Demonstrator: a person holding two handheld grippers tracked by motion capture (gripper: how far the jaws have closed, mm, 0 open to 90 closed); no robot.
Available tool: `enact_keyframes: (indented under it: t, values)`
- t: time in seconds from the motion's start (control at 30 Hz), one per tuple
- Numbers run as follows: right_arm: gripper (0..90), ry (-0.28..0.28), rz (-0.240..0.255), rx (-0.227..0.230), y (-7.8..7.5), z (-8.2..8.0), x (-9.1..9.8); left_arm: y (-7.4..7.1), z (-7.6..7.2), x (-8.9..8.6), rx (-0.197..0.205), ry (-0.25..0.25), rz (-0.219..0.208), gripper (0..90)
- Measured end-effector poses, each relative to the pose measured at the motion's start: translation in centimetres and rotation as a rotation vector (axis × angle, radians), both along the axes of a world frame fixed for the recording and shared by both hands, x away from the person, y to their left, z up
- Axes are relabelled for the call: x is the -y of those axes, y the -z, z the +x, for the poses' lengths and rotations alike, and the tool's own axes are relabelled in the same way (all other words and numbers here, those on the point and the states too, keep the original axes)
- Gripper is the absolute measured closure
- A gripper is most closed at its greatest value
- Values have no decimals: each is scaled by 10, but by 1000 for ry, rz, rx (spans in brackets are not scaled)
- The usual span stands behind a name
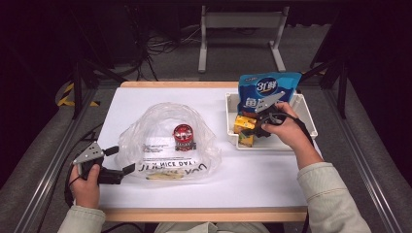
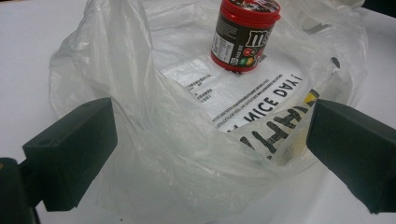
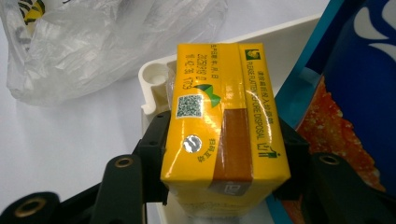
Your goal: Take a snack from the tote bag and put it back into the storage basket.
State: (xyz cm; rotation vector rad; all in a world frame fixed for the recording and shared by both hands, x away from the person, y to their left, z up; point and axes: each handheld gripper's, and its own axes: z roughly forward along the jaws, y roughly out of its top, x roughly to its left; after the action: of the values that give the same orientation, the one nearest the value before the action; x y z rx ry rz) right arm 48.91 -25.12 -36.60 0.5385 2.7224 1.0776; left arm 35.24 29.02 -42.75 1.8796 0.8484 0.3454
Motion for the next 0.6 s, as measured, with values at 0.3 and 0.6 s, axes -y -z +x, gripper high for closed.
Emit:
enact_keyframes:
  t: [0.3, 0.6]
  values:
    - [491, 4, 4, -11, 2, -1, 6, 0, 0, 0, -2, -2, -4, 24]
    - [397, 29, 13, -6, 1, -4, 5, 1, 0, 1, -3, -3, -3, 24]
